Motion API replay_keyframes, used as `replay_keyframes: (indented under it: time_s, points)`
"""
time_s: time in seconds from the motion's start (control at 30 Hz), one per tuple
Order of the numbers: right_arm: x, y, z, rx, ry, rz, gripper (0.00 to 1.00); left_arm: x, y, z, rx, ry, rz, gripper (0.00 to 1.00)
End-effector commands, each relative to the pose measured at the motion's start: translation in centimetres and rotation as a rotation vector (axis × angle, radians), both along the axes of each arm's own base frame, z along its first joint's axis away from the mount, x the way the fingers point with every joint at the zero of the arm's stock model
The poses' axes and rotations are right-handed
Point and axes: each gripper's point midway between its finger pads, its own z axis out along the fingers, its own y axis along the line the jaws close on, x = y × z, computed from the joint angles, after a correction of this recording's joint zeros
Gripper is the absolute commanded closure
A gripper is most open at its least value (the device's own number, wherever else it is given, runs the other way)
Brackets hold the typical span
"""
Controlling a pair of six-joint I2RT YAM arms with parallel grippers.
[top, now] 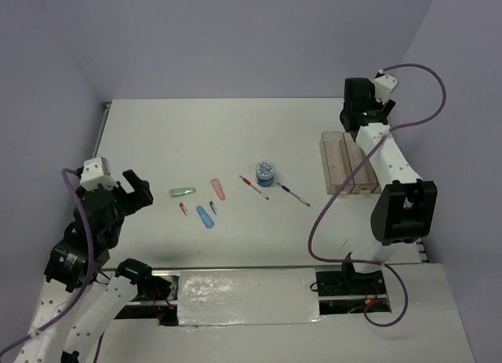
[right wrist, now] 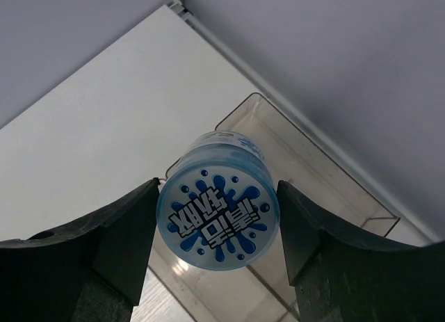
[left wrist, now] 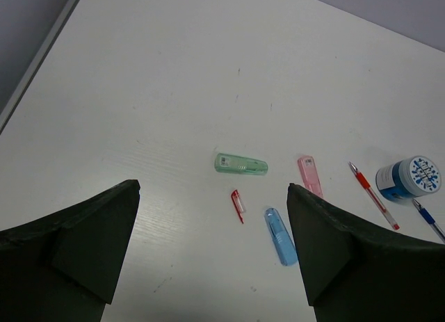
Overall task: Sort the stationery into containers
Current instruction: Place the stationery in the storage box.
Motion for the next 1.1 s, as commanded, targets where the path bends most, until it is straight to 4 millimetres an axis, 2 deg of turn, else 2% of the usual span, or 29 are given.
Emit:
replay_keyframes:
  time_s: [0.0,0.1,0.13,0.17,0.23,0.27,0.4,0.5,0.53,0.6,0.77,0.97,1.07]
  points:
    - [0.2,-2.3,2.9,-0.105,-0.106,-0.082,1.00,0.5,-0.7,0.9,-0.003,-0.044,-0.040,0.01]
    - [0.3,-2.9,1.9,-0.150,-0.080,-0.087,1.00,0.5,-1.0,0.9,-0.003,-0.041,-0.056,0.01]
    - [0.5,-2.9,2.3,-0.155,-0.113,-0.090,1.00,0.5,-1.1,0.8,-0.001,-0.039,-0.059,0.01]
    - [0.2,-3.0,1.5,-0.172,-0.091,-0.084,1.00,0.5,-1.1,0.9,-0.004,-0.042,-0.062,0.01]
    - [0.3,-3.2,2.3,-0.178,-0.149,-0.088,1.00,0.4,-1.2,0.9,-0.005,-0.045,-0.068,0.01]
    - [-0.1,-3.3,1.5,-0.190,-0.128,-0.080,1.00,0.4,-1.3,1.0,-0.007,-0.049,-0.071,0.01]
    - [-0.2,-4.1,2.0,-0.203,-0.203,-0.094,1.00,0.3,-1.5,1.0,-0.006,-0.050,-0.082,0.01]
    - [-0.2,-4.6,1.0,-0.202,-0.208,-0.093,1.00,0.3,-1.6,1.0,-0.006,-0.050,-0.088,0.01]
    - [-0.6,-5.8,0.5,-0.189,-0.214,-0.118,1.00,0.3,-1.6,1.0,-0.003,-0.047,-0.089,0.01]
    - [-0.5,-6.4,-0.1,-0.165,-0.235,-0.096,1.00,0.3,-1.6,1.0,-0.004,-0.049,-0.088,0.01]
    - [-0.2,-7.7,-1.0,-0.137,-0.246,-0.101,1.00,0.3,-1.7,0.9,-0.005,-0.046,-0.092,0.01]
    - [1.0,-8.1,-3.3,-0.104,-0.218,-0.067,1.00,0.3,-1.7,0.9,-0.004,-0.046,-0.091,0.01]
    - [1.5,-8.3,-3.8,-0.105,-0.215,-0.063,1.00,0.3,-1.7,0.8,-0.001,-0.042,-0.092,0.01]
